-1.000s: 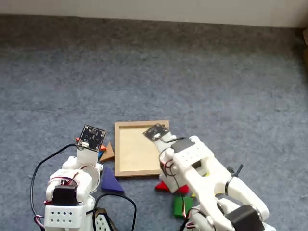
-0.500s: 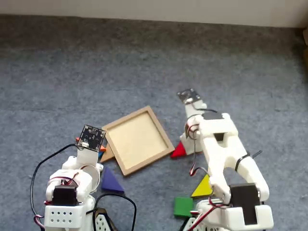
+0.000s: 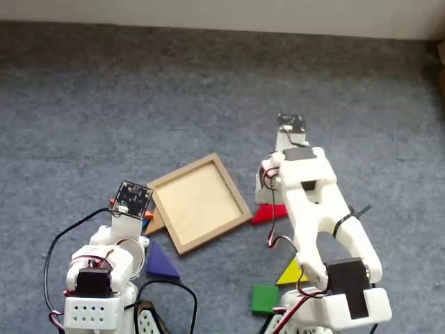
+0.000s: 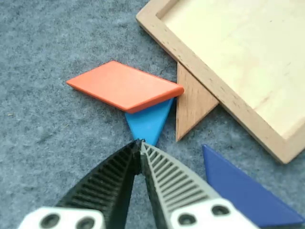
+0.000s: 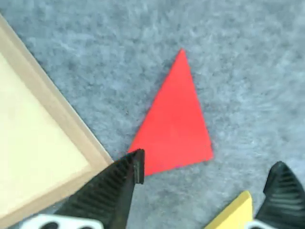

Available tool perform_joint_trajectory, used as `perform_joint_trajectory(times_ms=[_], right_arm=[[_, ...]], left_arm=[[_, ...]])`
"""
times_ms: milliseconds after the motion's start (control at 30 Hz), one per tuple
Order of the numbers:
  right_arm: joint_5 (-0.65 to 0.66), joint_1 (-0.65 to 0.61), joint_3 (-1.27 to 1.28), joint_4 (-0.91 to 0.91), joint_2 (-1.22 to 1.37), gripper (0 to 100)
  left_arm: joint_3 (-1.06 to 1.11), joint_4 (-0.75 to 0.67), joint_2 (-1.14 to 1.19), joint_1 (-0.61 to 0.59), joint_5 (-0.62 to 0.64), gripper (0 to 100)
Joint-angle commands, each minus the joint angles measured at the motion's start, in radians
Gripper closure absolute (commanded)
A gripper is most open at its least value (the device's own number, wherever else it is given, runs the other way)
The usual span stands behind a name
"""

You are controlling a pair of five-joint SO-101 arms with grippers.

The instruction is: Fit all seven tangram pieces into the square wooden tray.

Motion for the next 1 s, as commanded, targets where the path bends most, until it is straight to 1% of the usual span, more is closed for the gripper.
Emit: perform_joint_trajectory(times_ms=[0,100,233,367,433,600,967], right_arm=[[-0.084,-0.047,-0.054,-0.081,-0.045,61.9],[-0.163,-0.047,-0.035,-0.193,-0.041,61.9],[-0.196,-0.047,0.033,-0.225,0.033,61.9],[-0.198,-0.045,-0.010,-0.219,0.153,61.9],[-0.198,-0.045,-0.030,-0.188,0.186,61.9],[-0.199,-0.050,-0.082,-0.082,0.197,61.9],[-0.199,-0.051,-0.077,-0.085,0.200,62.0]], left_arm=[[0.021,0.005,-0.031,-0.008,-0.008,99],[0.021,0.005,-0.031,-0.008,-0.008,99],[0.021,0.005,-0.031,-0.008,-0.008,99],[0.021,0.005,-0.031,-0.008,-0.008,99],[0.021,0.005,-0.031,-0.008,-0.008,99],[0.021,0.005,-0.031,-0.008,-0.008,99],[0.021,0.005,-0.031,-0.008,-0.008,99]])
